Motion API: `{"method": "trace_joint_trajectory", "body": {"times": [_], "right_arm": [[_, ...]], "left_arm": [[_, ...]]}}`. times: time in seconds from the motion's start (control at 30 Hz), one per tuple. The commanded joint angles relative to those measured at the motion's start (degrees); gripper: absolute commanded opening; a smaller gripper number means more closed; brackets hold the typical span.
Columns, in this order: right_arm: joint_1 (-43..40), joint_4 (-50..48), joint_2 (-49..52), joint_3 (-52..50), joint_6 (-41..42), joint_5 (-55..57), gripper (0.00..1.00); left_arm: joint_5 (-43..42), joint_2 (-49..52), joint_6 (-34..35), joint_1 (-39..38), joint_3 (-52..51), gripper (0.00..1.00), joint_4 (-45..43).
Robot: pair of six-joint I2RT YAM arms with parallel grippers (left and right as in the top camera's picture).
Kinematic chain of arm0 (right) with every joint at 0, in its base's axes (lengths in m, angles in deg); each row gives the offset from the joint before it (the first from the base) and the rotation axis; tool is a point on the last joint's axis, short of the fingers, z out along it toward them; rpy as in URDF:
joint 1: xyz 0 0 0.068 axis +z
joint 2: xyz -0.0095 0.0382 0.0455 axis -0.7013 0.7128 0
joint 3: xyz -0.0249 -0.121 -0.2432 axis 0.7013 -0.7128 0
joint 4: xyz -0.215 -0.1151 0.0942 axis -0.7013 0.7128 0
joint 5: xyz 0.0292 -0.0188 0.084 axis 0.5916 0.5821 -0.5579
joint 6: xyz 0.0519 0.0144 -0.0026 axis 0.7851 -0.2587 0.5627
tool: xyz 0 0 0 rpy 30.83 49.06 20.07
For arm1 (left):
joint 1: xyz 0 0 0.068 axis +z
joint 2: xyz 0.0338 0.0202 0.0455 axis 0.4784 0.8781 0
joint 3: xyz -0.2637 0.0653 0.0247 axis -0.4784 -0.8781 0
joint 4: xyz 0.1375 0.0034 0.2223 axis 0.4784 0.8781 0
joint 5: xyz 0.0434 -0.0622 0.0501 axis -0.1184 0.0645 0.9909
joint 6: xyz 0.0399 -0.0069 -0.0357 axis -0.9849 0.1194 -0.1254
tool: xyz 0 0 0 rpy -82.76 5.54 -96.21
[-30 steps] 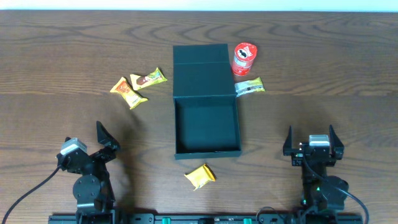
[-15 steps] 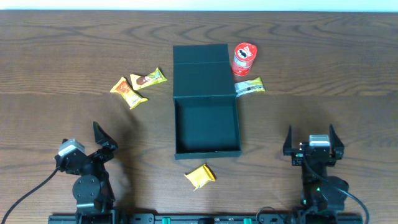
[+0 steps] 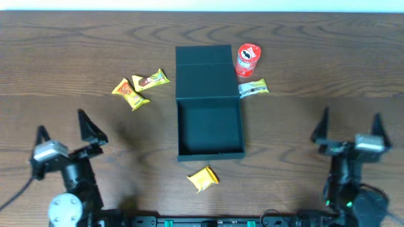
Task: Pack container
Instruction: 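Reach the left gripper to the two yellow candy packets and grasp one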
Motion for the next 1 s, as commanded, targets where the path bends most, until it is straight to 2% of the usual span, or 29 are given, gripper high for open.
{"method": "trace_joint_trajectory", "body": {"times": [0.0,0.13,0.27,0.4,0.47,0.6,0.7,0.8,0.9,0.97], "right_arm": [[0.2,-0.9,10.8,8.7,0.5,3.8,0.99],[0.4,1.8,33.6,27.9,0.6,3.7,0.99],[2.6,12.3,55.1,51.8,0.6,3.8,0.99],[5.4,22.5,67.5,66.1,0.6,3.8,0.99],[7.2,27.9,72.7,71.4,0.6,3.8,0.99],[10.8,36.5,78.9,74.6,0.6,3.8,0.99],[13.2,44.2,81.5,74.6,0.6,3.4,0.99],[15.0,52.0,83.1,74.5,0.6,-0.3,0.99],[16.4,57.4,84.4,74.1,3.8,-6.4,0.99],[16.8,61.7,85.1,74.0,4.0,-11.8,0.99]], "left_arm": [[-0.9,9.8,-5.9,-0.2,10.0,0.96,-1.3],[-5.7,30.5,-7.6,-0.2,29.4,0.95,2.0],[-10.6,54.0,-7.6,-0.9,51.8,0.95,13.0],[-10.6,68.1,-8.1,-4.2,65.8,0.95,20.1],[-10.5,74.4,-10.7,-6.4,71.8,0.95,24.3],[-10.4,83.5,-12.0,-9.2,78.2,0.95,35.2],[-10.6,88.3,-6.9,-9.6,78.2,0.95,43.7],[-12.2,92.7,-1.9,-9.5,78.2,0.95,52.1],[-14.1,97.0,-1.9,-9.5,78.2,0.95,57.1],[-18.4,100.0,-1.0,-9.6,78.2,0.95,59.2]]}}
